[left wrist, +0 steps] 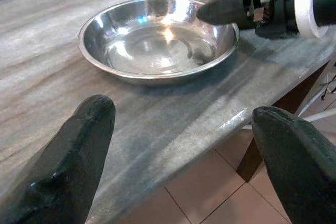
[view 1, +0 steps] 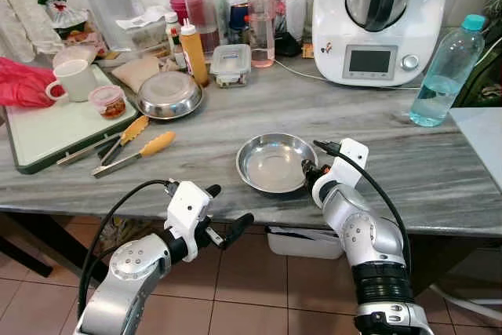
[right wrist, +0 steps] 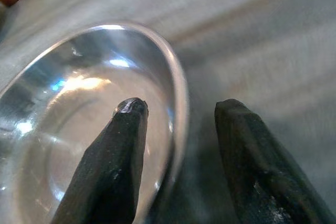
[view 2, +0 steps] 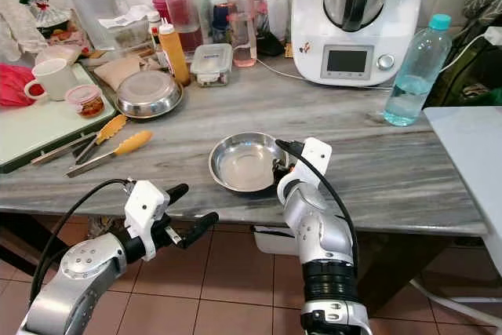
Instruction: Setting the table
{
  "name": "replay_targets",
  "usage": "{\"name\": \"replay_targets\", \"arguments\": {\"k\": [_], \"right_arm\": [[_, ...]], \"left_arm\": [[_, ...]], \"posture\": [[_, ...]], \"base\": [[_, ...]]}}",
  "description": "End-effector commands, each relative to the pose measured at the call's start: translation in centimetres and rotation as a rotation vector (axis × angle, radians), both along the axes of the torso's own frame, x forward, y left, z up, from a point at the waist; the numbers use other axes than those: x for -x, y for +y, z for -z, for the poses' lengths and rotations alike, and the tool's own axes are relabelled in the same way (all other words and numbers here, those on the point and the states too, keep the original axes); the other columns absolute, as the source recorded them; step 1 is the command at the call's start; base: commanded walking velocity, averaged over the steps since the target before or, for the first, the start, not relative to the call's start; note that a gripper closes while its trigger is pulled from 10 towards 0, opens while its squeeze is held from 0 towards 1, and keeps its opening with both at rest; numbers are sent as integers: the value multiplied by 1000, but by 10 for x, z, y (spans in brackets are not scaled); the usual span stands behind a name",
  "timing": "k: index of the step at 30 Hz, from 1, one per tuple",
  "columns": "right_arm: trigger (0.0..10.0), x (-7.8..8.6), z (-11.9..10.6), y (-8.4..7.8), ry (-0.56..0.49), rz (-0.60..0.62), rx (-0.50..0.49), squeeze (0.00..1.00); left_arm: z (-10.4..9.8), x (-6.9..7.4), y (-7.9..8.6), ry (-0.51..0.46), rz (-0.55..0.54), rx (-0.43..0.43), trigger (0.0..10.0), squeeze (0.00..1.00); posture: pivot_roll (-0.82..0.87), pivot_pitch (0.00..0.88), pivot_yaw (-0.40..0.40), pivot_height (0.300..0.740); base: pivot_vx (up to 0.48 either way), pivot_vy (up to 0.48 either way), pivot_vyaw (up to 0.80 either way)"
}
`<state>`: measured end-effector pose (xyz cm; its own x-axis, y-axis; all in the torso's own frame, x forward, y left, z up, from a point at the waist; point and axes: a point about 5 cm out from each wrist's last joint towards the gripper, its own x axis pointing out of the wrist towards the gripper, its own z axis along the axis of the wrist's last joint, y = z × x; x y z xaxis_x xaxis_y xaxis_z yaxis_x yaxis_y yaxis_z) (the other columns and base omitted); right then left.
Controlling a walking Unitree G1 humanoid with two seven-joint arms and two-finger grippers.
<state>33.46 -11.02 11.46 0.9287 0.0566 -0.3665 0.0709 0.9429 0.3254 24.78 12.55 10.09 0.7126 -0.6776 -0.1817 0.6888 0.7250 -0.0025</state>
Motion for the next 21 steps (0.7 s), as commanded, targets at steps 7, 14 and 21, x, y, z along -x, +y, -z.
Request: {"name": "replay_targets", "arguments": {"k": [7, 14, 21], "right_arm": [[10000, 1, -24, 22, -164, -133, 84, 1000], [10000, 7, -35, 22, -317, -220, 312, 1000], [10000, 12, -44, 8, -402, -171, 365, 1000]], "left_arm": [[2, 0, 1, 10, 15, -27, 10000, 0], [1, -1, 1, 4, 9, -27, 10000, 0], [0, -1, 1, -5, 4, -26, 10000, 0]], "posture": [[-70, 12, 79, 740], [-70, 6, 78, 740], [-70, 8, 76, 740]], "base": [[0, 0, 0], [0, 0, 0], [0, 0, 0]]}}
